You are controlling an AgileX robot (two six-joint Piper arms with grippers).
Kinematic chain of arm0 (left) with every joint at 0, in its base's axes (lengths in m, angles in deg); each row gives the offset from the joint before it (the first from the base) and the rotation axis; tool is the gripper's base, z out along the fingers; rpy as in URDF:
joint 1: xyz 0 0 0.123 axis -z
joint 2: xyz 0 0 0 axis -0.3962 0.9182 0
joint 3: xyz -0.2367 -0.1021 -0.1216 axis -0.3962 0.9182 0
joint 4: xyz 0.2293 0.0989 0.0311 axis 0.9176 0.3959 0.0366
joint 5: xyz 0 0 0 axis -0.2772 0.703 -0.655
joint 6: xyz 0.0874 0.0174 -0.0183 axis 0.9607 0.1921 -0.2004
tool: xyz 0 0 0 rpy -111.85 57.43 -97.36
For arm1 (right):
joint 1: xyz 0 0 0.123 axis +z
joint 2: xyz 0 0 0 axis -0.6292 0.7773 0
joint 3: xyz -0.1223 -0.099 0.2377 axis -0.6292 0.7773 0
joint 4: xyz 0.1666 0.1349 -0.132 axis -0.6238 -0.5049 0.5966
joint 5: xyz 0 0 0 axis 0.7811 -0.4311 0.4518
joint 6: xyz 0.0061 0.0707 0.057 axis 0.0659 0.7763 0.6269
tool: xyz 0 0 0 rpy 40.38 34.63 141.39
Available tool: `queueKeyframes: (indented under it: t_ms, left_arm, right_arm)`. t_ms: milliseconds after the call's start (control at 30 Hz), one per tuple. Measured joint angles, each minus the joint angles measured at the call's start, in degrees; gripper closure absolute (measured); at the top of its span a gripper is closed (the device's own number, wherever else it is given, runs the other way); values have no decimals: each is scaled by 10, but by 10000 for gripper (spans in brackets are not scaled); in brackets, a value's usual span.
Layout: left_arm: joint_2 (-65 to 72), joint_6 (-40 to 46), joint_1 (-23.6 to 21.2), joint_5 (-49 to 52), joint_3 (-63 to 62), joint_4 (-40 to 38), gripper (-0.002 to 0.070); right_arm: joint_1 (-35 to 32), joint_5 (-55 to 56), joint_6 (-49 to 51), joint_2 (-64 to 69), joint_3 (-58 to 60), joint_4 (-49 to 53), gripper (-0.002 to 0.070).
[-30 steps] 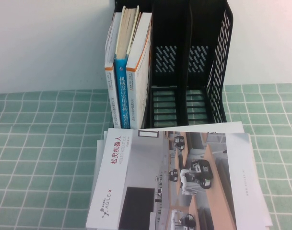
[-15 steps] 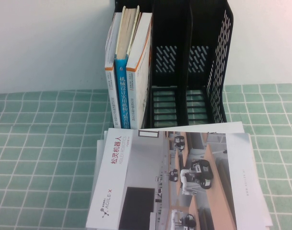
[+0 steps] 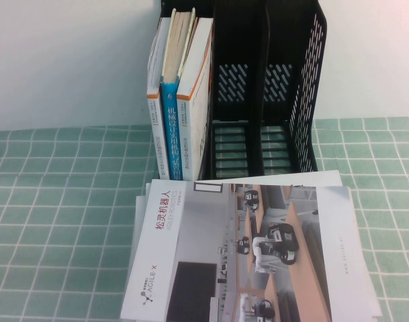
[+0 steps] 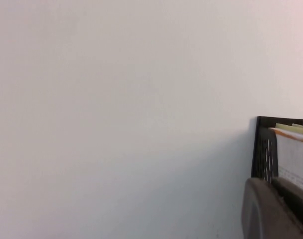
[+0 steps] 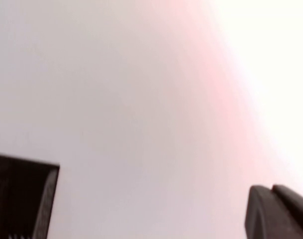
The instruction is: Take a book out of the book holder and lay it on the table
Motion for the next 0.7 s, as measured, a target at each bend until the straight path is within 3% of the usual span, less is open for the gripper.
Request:
queueKeyframes:
  t_ms: [367,500,700]
  left_arm:
    - [0,10,0,-53,0,-7,677]
    - [0,-19,0,-80,-2,-20,678]
    - [6,-28,0,104,-121,-7,678]
  right_arm:
    - [0,72,12,0,0,0,678]
    - [0,36,12,0,-20,68,678]
    - [0,-107,121,0,-120,235,678]
